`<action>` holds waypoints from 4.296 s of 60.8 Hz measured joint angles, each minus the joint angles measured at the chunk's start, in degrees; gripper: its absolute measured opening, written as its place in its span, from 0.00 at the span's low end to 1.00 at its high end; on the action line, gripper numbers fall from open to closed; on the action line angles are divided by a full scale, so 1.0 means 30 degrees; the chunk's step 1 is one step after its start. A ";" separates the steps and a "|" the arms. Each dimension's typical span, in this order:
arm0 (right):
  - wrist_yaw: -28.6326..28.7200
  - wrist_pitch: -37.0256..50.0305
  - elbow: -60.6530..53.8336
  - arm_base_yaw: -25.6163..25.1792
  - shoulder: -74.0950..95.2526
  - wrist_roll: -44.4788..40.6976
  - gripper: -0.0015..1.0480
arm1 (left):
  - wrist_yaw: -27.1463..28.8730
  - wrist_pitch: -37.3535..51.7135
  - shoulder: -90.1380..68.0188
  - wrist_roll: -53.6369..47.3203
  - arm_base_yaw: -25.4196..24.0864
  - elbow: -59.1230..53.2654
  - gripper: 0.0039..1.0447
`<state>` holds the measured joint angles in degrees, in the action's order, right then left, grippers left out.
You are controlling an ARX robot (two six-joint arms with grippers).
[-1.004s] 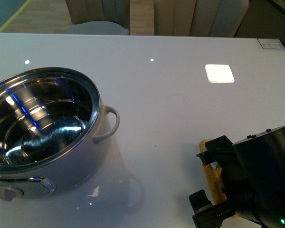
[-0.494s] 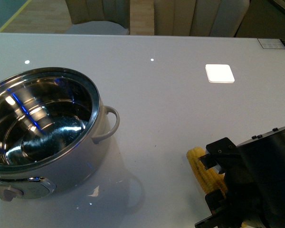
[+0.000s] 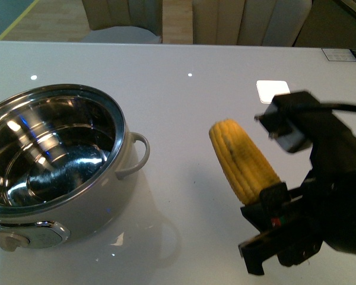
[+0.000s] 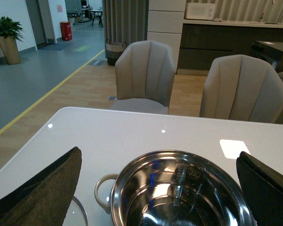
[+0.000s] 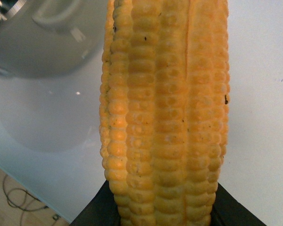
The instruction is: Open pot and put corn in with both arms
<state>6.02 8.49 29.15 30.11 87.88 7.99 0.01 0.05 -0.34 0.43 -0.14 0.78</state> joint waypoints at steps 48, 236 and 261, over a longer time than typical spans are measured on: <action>-0.0787 -0.5836 1.3318 0.3905 0.6025 0.8473 0.22 | 0.0000 0.0000 0.0000 0.0000 0.0000 0.0000 0.94; -0.2004 0.3038 -0.6506 -1.0083 -1.9934 -0.2310 0.21 | 0.0000 -0.0007 0.0000 0.0000 0.0000 0.0000 0.94; -0.2011 0.2302 -0.8313 -1.0076 -2.2637 -0.2557 0.02 | 0.0000 -0.0007 0.0000 0.0000 0.0000 0.0000 0.94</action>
<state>-0.01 15.40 4.21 -0.12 19.97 0.32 0.01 0.03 -0.34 0.43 -0.14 0.78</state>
